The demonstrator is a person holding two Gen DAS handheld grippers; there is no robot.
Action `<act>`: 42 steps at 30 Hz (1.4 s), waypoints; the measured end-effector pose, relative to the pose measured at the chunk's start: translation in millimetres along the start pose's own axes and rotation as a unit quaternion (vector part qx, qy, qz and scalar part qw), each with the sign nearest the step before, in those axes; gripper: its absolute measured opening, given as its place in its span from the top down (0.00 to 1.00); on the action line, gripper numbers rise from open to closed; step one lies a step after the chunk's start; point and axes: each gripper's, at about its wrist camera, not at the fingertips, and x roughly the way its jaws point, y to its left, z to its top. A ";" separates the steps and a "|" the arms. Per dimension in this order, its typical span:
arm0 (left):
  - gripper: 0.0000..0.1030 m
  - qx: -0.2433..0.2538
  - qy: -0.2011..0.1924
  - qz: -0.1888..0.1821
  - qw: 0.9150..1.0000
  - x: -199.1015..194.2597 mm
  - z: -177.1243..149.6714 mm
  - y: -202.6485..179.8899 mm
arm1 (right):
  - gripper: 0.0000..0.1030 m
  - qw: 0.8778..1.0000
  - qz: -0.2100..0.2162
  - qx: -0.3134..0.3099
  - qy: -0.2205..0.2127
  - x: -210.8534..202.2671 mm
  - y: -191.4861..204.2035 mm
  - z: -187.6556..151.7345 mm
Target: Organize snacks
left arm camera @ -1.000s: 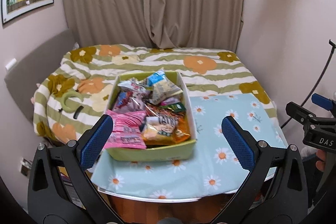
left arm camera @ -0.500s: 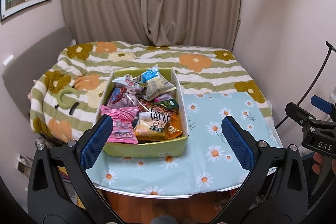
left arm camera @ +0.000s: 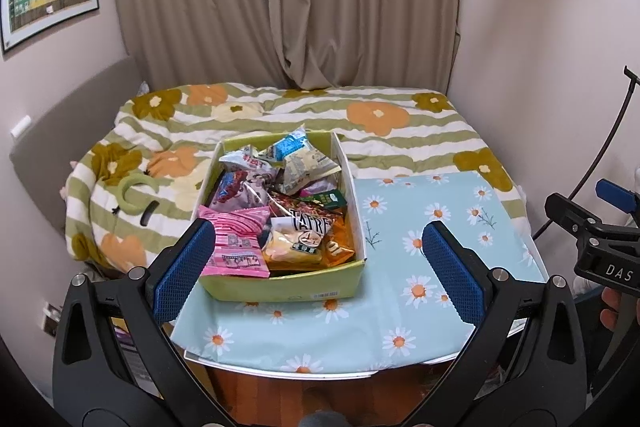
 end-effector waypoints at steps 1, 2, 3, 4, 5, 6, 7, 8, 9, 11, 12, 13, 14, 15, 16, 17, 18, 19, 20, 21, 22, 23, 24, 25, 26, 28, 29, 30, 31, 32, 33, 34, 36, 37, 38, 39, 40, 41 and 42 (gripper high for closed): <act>0.00 0.000 0.000 0.000 1.000 0.0 0.0 -0.3 | 0.00 1.000 -0.001 0.001 0.001 0.2 -0.1 -0.4; 0.01 0.001 0.000 0.000 1.000 0.1 -0.1 -0.8 | 0.00 1.000 -0.001 0.002 0.002 0.8 0.3 -0.9; 0.01 0.002 0.000 0.000 1.000 0.8 0.2 -1.7 | 0.00 1.000 -0.002 0.003 0.003 0.4 1.0 -1.2; 0.01 0.004 0.000 0.000 1.000 0.7 -0.3 -1.6 | 0.00 1.000 -0.003 0.003 0.003 0.6 1.3 -1.5; 0.01 0.003 0.001 -0.001 1.000 1.7 0.5 -3.1 | 0.00 1.000 -0.004 0.004 0.003 1.0 0.1 -1.8; 0.01 0.003 0.001 -0.001 1.000 1.8 0.6 -3.6 | 0.00 1.000 -0.004 0.005 0.002 0.3 0.8 -2.0; 0.01 0.004 0.001 -0.001 1.000 1.8 0.3 -3.5 | 0.00 1.000 -0.004 0.005 0.002 0.5 0.1 -1.6; 0.01 0.004 0.001 -0.001 1.000 2.9 1.3 -3.9 | 0.00 1.000 -0.005 0.005 0.002 0.6 0.0 -1.6; 0.01 0.004 0.001 -0.003 1.000 3.1 1.2 -4.0 | 0.00 1.000 -0.007 0.004 0.002 0.4 0.1 -1.3; 0.01 0.004 0.002 -0.006 1.000 4.2 2.8 -3.5 | 0.00 1.000 -0.007 0.004 0.003 0.5 -0.1 -1.2; 0.01 0.003 0.002 -0.007 1.000 4.6 3.6 -2.6 | 0.00 1.000 -0.007 0.004 0.003 0.4 -0.1 -1.2; 0.01 0.004 0.002 -0.007 1.000 4.8 3.6 -2.4 | 0.00 1.000 -0.007 0.004 0.002 0.2 0.2 -1.3; 0.01 0.005 0.003 -0.006 1.000 4.7 3.6 -2.4 | 0.00 1.000 -0.007 0.004 0.003 0.4 -0.1 -1.2; 0.01 0.005 0.002 -0.006 1.000 4.7 3.6 -2.6 | 0.00 1.000 -0.006 0.004 0.003 0.3 -0.1 -1.3; 0.01 0.005 0.002 -0.005 1.000 4.8 3.7 -2.9 | 0.00 1.000 -0.006 0.004 0.003 -0.5 1.0 -1.3; 0.01 0.007 0.003 -0.006 1.000 4.7 3.7 -1.0 | 0.00 1.000 -0.007 0.004 0.003 0.1 0.8 -1.1; 0.01 0.007 0.004 -0.006 1.000 5.0 4.1 0.0 | 0.00 1.000 -0.006 0.004 0.003 0.1 0.9 -1.1; 0.01 0.007 0.003 -0.006 1.000 5.1 4.0 -0.2 | 0.00 1.000 -0.006 0.004 0.003 -0.2 1.2 -1.1; 0.01 0.007 0.004 -0.006 1.000 5.4 4.2 0.2 | 0.00 1.000 -0.007 0.004 0.003 -0.2 1.3 -1.0; 0.01 0.007 0.004 -0.006 1.000 5.1 4.0 -0.5 | 0.00 1.000 -0.007 0.004 0.003 -0.8 2.1 -1.1; 0.01 0.008 0.004 -0.007 1.000 5.0 3.6 0.8 | 0.00 1.000 -0.007 0.004 0.003 -0.3 1.4 -1.0; 0.01 0.008 0.004 -0.007 1.000 5.1 3.7 0.9 | 0.00 1.000 -0.007 0.005 0.003 -0.1 1.1 -0.9; 0.01 0.008 0.004 -0.008 1.000 4.3 3.0 2.4 | 0.00 1.000 -0.007 0.005 0.003 -0.1 1.2 -0.8; 0.01 0.008 0.005 -0.007 1.000 4.4 3.0 2.1 | 0.00 1.000 -0.008 0.005 0.003 -0.6 2.0 -0.8; 0.01 0.009 0.007 -0.008 1.000 4.8 3.2 2.5 | 0.00 1.000 -0.008 0.005 0.003 -0.3 1.6 -0.5; 0.01 0.009 0.009 -0.007 1.000 4.9 1.8 4.6 | 0.00 1.000 -0.008 0.005 0.003 -0.5 1.4 -0.4; 0.01 0.008 0.009 -0.008 1.000 4.2 0.5 6.1 | 0.00 1.000 -0.007 0.005 0.003 -0.6 1.5 -0.3; 0.01 0.007 0.008 -0.008 1.000 4.0 -1.0 7.4 | 0.00 1.000 -0.007 0.004 0.003 -0.3 1.2 -0.2; 0.01 0.006 0.006 -0.007 1.000 3.9 -1.2 7.9 | 0.00 1.000 -0.008 0.004 0.003 -0.6 1.4 -0.2; 0.01 0.007 0.005 -0.006 1.000 3.3 -1.8 8.8 | 0.00 1.000 -0.008 0.004 0.003 -0.6 1.4 0.0; 0.01 0.008 0.005 -0.004 1.000 3.1 -2.2 9.2 | 0.00 1.000 -0.009 0.004 0.003 -0.7 1.3 0.3; 0.01 0.008 0.006 -0.001 1.000 3.3 -2.6 9.8 | 0.00 1.000 -0.009 0.004 0.003 -0.9 1.3 0.2; 0.01 0.007 0.008 0.000 1.000 4.4 -2.7 11.2 | 0.00 1.000 -0.010 0.005 0.002 -1.3 1.6 0.5; 0.01 0.005 0.008 -0.001 1.000 4.1 -3.5 12.6 | 0.00 1.000 -0.011 0.006 0.002 -1.9 1.1 0.7; 0.01 0.003 0.008 -0.002 1.000 4.5 -2.6 12.8 | 0.00 1.000 -0.012 0.006 0.001 -2.5 0.7 0.9; 0.01 0.002 0.007 -0.002 1.000 4.4 -2.8 13.7 | 0.00 1.000 -0.013 0.007 0.000 -3.0 0.5 0.8; 0.01 0.002 0.006 -0.002 1.000 4.4 -2.9 14.2 | 0.00 1.000 -0.014 0.007 0.000 -3.6 0.3 0.4; 0.01 0.003 0.003 -0.003 1.000 3.8 -3.2 14.4 | 0.00 1.000 -0.013 0.007 0.000 -3.9 0.2 0.1; 0.01 0.003 0.001 -0.003 1.000 3.3 -4.2 15.0 | 0.00 1.000 -0.014 0.006 -0.001 -3.8 0.2 0.1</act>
